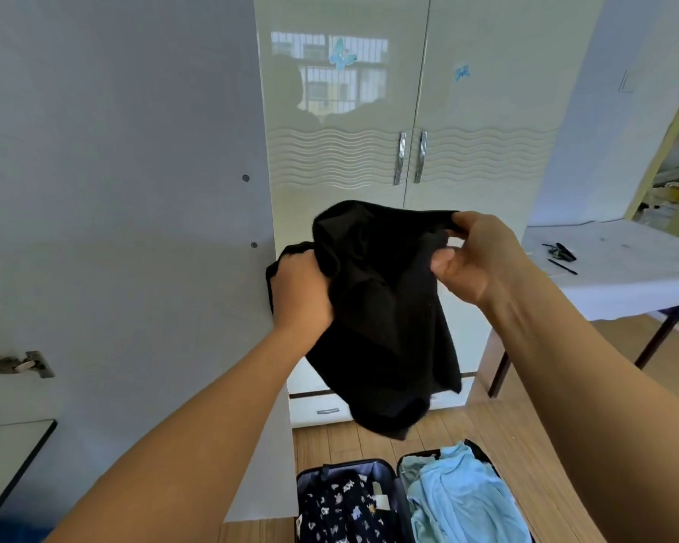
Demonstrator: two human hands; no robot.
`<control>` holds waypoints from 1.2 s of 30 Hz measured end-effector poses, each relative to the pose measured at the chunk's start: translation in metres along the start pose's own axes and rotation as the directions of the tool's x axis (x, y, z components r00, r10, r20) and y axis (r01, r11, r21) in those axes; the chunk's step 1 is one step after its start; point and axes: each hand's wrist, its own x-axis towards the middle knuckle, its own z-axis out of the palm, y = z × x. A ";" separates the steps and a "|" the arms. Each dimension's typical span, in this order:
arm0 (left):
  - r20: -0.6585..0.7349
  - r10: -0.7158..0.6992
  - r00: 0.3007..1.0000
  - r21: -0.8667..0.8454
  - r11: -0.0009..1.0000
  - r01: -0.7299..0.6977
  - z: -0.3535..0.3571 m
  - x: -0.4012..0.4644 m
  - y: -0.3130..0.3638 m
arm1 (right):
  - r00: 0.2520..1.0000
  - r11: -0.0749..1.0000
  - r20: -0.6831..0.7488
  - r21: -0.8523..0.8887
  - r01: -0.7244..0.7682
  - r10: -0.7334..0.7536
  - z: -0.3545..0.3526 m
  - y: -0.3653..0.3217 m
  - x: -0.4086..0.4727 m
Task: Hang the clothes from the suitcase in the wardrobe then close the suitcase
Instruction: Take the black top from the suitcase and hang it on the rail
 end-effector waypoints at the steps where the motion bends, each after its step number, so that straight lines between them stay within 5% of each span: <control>1: 0.027 -0.037 0.999 0.132 0.991 0.033 -0.004 0.006 -0.001 | 0.998 0.998 0.050 -0.044 -0.044 0.046 -0.003 -0.001 0.001; 3: 0.206 -0.093 0.974 0.416 0.910 -0.001 -0.006 0.018 0.002 | 0.984 0.969 0.135 -0.234 -0.082 0.116 -0.004 0.001 0.000; 5: 0.379 -0.198 0.904 0.489 0.872 -0.014 -0.005 0.021 0.014 | 0.979 0.942 0.169 -0.332 -0.054 0.116 -0.002 0.002 0.001; 7: 0.536 -0.220 0.815 0.346 0.938 0.025 -0.005 0.019 0.020 | 0.981 0.963 0.182 -0.270 -0.015 0.066 -0.002 0.001 0.006; 9: 0.748 -0.194 0.635 0.081 0.976 0.204 -0.015 0.011 0.013 | 0.974 0.985 0.222 -0.171 -0.014 0.052 -0.006 0.001 0.012; 11: 0.880 0.011 0.474 -0.139 0.962 0.236 -0.030 0.001 0.003 | 0.964 0.994 0.251 -0.076 -0.074 0.091 -0.011 0.001 0.018; 14: 0.968 0.066 0.242 -0.125 0.963 0.240 -0.041 -0.016 -0.005 | 0.960 0.988 0.239 0.018 -0.152 0.144 -0.014 0.001 0.026; 16: 0.984 0.023 0.177 -0.025 1.000 0.009 -0.033 -0.033 -0.001 | 0.959 0.989 0.242 -0.003 -0.149 0.145 -0.008 0.002 0.024; 17: 0.980 0.017 0.197 0.006 0.993 -0.116 -0.033 -0.042 0.009 | 0.961 0.990 0.240 -0.029 -0.135 0.138 -0.005 0.003 0.023; 19: 0.918 0.036 0.396 0.052 0.976 -0.211 -0.022 -0.049 0.012 | 0.964 0.992 0.236 -0.053 -0.115 0.124 -0.001 0.003 0.019; 21: 0.843 -0.018 0.538 0.042 0.999 -0.032 -0.022 -0.043 0.009 | 0.970 0.994 0.227 -0.090 -0.069 0.088 -0.001 -0.004 0.017; 22: 0.834 -0.041 0.551 -0.020 0.994 0.104 -0.022 -0.035 0.007 | 0.970 0.990 0.231 -0.128 -0.051 0.080 -0.003 -0.008 0.017; 25: 0.799 -0.173 0.575 -0.135 0.881 0.453 -0.026 -0.019 0.006 | 0.964 0.971 0.249 -0.238 -0.034 0.095 -0.010 -0.014 0.018; 28: 0.814 -0.148 0.562 0.063 0.984 0.168 -0.028 -0.011 0.011 | 0.964 0.951 0.244 -0.307 -0.023 0.102 -0.007 -0.006 0.018; 30: 0.868 -0.005 0.497 -0.042 0.996 0.084 -0.029 -0.012 0.023 | 0.959 0.943 0.255 -0.330 -0.031 0.121 -0.002 0.004 0.017; 32: 0.876 0.081 0.476 -0.275 0.894 0.354 -0.029 -0.019 0.035 | 0.952 0.942 0.264 -0.331 -0.063 0.156 0.004 0.013 0.016; 34: 0.877 0.123 0.464 -0.424 0.650 0.631 -0.032 -0.025 0.041 | 0.943 0.960 0.298 -0.273 -0.061 0.145 0.010 0.015 0.016; 35: 0.903 0.116 0.413 -0.393 0.610 0.688 -0.032 -0.027 0.040 | 0.937 0.973 0.327 -0.224 -0.049 0.122 0.013 0.013 0.017; 36: 0.926 0.069 0.372 -0.309 0.705 0.638 -0.032 -0.031 0.039 | 0.926 0.984 0.363 -0.176 -0.036 0.099 0.017 0.011 0.017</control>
